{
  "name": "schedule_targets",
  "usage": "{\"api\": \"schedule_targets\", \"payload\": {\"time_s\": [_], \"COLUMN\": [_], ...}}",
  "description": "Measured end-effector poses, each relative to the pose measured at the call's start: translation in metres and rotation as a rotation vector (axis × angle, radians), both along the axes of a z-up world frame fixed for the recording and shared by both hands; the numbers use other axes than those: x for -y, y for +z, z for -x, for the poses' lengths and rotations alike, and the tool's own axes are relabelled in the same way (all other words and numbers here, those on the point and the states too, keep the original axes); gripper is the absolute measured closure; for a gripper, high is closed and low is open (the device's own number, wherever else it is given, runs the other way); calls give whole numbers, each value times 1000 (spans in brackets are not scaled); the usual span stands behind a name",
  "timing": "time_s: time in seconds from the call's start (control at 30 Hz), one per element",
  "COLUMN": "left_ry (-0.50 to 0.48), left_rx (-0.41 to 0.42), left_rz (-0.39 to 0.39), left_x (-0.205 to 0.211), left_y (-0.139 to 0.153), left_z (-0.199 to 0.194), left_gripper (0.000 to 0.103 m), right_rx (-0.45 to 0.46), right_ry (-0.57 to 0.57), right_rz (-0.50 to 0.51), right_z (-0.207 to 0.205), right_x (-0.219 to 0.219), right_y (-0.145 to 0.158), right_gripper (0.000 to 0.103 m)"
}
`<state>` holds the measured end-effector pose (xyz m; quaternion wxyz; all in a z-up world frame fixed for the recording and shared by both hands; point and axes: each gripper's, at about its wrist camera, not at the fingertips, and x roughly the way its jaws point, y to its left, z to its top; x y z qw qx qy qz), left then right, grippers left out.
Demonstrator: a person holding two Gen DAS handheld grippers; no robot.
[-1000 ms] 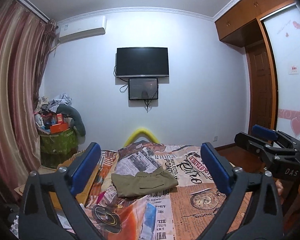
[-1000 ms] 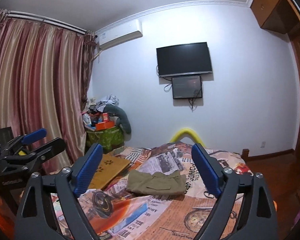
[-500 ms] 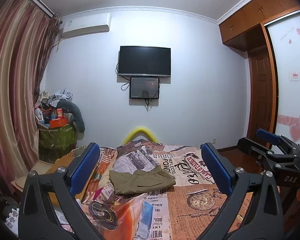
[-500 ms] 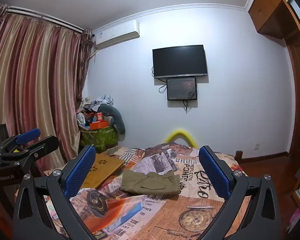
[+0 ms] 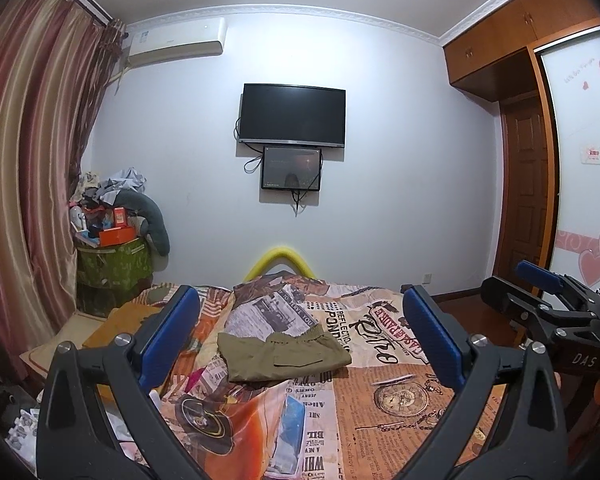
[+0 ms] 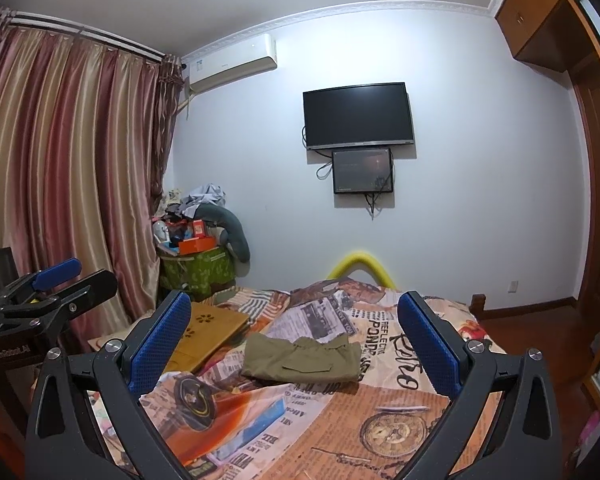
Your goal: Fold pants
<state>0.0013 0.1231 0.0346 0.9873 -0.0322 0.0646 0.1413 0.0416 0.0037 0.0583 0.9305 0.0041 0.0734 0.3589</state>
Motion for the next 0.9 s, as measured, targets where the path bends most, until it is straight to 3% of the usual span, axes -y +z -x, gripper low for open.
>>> {"api": "schedule_targets", "payload": {"time_s": [0.9], "left_ry": [-28], "left_rx": [-15], "left_rz": [-3], "left_x": [4], "left_y": [-3], "left_z": [-6], "left_gripper": [0], "right_rx": [-21], "right_ry": [-9], "right_rz": [-3], "right_z": [-2], "right_x": [3], "right_y": [0], "right_gripper": [0]}}
